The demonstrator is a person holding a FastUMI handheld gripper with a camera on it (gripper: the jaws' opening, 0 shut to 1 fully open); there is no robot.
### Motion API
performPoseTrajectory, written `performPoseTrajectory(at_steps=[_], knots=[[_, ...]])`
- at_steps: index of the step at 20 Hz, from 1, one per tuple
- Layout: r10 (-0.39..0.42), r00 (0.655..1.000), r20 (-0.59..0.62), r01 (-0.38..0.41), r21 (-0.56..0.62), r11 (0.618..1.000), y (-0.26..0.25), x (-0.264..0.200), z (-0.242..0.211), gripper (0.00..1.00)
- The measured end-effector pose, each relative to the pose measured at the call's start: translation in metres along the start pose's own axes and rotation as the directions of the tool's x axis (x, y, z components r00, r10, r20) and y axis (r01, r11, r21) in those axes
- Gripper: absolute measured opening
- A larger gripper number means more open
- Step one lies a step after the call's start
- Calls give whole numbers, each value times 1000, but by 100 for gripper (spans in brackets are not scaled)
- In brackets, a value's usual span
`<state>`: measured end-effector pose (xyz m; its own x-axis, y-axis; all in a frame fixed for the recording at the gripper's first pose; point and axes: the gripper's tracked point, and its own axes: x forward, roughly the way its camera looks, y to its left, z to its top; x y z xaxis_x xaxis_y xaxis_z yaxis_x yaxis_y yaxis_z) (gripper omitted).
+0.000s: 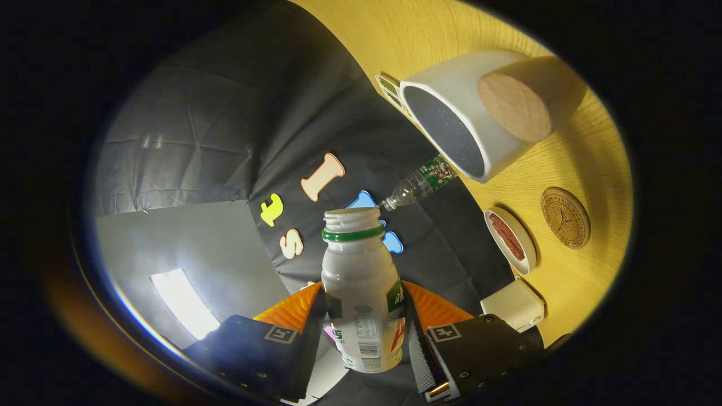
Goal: Take the bottle from table, then pour the juice into the cup, finally place the bottle on the coaster
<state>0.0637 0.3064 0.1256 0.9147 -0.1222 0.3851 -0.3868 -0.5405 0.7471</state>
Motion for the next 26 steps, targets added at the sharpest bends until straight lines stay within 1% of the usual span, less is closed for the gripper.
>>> performPoseTrajectory(at_steps=[9,14,21,26], knots=[[-19,1000,21,18,42,999,-7,-1,6,69],[-32,999,33,29,93,995,-10,-2,8,69],[-1,998,62,-9,157,988,1,-4,17,69],[1,998,65,-12,162,987,3,-6,18,69]])
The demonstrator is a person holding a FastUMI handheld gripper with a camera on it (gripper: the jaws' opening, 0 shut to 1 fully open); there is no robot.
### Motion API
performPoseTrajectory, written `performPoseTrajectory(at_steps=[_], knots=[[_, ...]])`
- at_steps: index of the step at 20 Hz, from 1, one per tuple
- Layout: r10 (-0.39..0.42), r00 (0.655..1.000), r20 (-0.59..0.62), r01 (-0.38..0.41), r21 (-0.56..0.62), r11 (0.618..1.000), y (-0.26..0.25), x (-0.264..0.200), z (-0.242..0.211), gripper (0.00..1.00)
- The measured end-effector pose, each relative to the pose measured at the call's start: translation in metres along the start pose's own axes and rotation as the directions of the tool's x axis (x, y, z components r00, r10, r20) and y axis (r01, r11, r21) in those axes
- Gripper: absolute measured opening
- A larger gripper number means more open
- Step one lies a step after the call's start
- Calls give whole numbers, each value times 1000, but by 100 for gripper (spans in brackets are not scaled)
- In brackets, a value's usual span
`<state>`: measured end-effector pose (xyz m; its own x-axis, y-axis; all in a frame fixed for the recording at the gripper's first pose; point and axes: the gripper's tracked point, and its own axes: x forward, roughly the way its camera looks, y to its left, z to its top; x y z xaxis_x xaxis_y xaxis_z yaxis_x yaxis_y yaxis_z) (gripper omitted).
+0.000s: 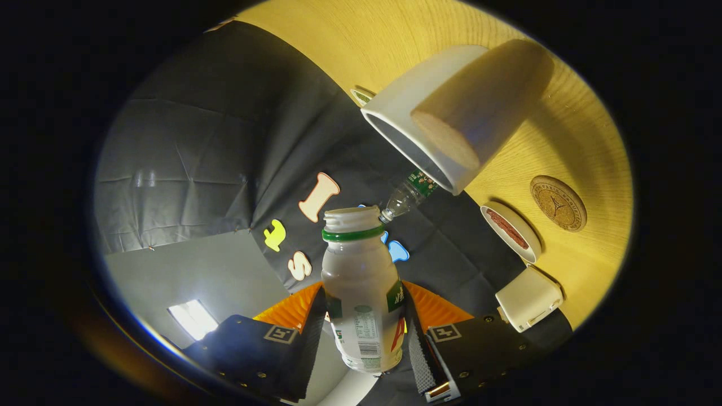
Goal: Take the bottle from table, then pour the juice into the cup, finally place the bottle on the coaster
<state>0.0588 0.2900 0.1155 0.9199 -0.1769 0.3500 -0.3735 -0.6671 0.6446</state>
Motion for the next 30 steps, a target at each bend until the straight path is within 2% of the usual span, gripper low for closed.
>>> performPoseTrajectory(at_steps=[6,8,11,13,16,19,21,24,30], knots=[[16,1000,5,-16,-17,1000,3,-2,0,69],[19,1000,-19,-21,-110,994,3,-4,-3,69],[-34,998,-56,20,-246,969,-1,0,-10,69],[-89,994,-68,53,-409,911,-14,2,-11,69],[-153,984,-88,71,-596,800,-26,1,-13,69],[-231,970,-73,101,-746,658,-41,-1,-10,69],[-287,957,-48,120,-834,539,-46,-5,-5,69],[-355,935,11,137,-933,332,-52,-15,1,69],[-409,907,100,93,-995,-35,-78,-20,15,69]])
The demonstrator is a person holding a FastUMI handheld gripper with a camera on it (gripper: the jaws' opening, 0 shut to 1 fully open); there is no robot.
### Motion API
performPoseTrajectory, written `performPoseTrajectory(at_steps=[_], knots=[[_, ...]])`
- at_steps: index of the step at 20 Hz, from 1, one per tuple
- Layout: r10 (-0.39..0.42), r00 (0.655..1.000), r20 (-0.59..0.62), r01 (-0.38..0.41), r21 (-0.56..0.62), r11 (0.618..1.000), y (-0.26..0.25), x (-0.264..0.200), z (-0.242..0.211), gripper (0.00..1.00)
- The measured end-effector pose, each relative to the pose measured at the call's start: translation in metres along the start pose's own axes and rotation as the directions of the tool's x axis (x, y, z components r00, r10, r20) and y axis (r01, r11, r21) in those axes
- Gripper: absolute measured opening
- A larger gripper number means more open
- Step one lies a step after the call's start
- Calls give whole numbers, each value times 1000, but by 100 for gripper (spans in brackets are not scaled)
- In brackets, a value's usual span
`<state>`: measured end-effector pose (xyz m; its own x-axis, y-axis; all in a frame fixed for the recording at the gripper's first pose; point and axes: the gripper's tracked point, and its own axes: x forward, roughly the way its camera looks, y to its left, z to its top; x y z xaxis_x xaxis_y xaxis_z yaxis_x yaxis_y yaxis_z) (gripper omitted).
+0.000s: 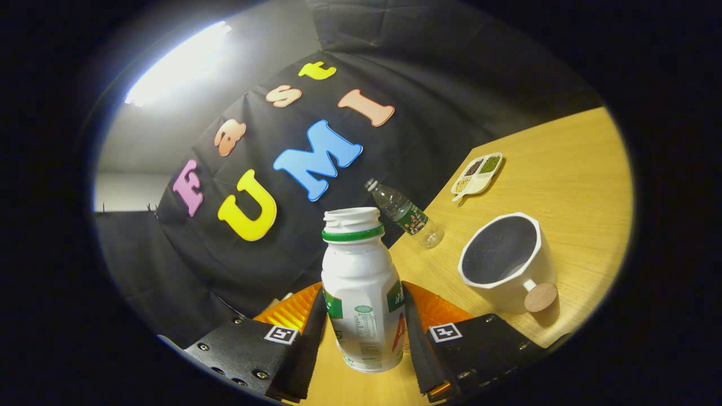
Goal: Take the bottle from table, then pour the juice into the cup, finally place the bottle on the coaster
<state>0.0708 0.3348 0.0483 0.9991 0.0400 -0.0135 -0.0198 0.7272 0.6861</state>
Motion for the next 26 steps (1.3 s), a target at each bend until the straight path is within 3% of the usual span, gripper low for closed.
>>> performPoseTrajectory(at_steps=[4,9,14,18,24,26], knots=[[-46,999,-13,43,-211,977,-7,13,-17,69],[-160,987,27,154,-462,873,-17,22,-14,69],[-173,984,47,169,-563,809,-5,36,-17,70],[-158,987,44,152,-601,785,9,52,-24,70],[-133,991,5,108,-617,779,17,78,-45,69],[-124,992,19,107,-647,755,20,81,-44,70]])
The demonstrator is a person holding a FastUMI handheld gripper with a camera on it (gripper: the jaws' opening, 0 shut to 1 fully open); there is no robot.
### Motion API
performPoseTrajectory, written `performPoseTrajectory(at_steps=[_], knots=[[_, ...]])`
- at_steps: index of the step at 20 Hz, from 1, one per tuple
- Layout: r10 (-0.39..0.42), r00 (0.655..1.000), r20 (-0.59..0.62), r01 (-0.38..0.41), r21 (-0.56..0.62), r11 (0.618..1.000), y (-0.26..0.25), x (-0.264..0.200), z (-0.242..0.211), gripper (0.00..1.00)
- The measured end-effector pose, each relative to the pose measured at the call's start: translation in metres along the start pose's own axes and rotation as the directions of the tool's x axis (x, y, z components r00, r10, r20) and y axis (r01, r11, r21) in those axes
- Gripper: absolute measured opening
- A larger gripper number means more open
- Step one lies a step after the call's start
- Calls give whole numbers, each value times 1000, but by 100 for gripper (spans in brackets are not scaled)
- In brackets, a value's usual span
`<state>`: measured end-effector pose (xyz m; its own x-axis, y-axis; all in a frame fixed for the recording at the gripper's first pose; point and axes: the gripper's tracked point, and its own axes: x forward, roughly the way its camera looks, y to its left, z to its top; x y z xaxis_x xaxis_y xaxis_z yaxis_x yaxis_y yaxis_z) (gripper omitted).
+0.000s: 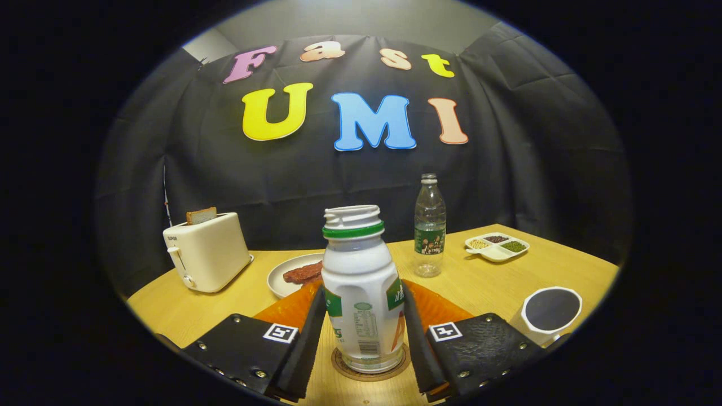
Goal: Take the bottle from table, then pour the juice into the cup, finally place the bottle on the coaster
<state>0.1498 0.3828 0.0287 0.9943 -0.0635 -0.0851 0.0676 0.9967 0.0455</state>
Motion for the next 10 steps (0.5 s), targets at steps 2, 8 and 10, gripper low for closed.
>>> performPoseTrajectory(at_steps=[2,8,10], knots=[[2,1000,5,-1,-23,1000,2,2,-1,70],[-5,1000,5,5,-28,1000,0,-1,-3,74],[-20,1000,-22,20,-4,1000,-4,-3,-9,75]])
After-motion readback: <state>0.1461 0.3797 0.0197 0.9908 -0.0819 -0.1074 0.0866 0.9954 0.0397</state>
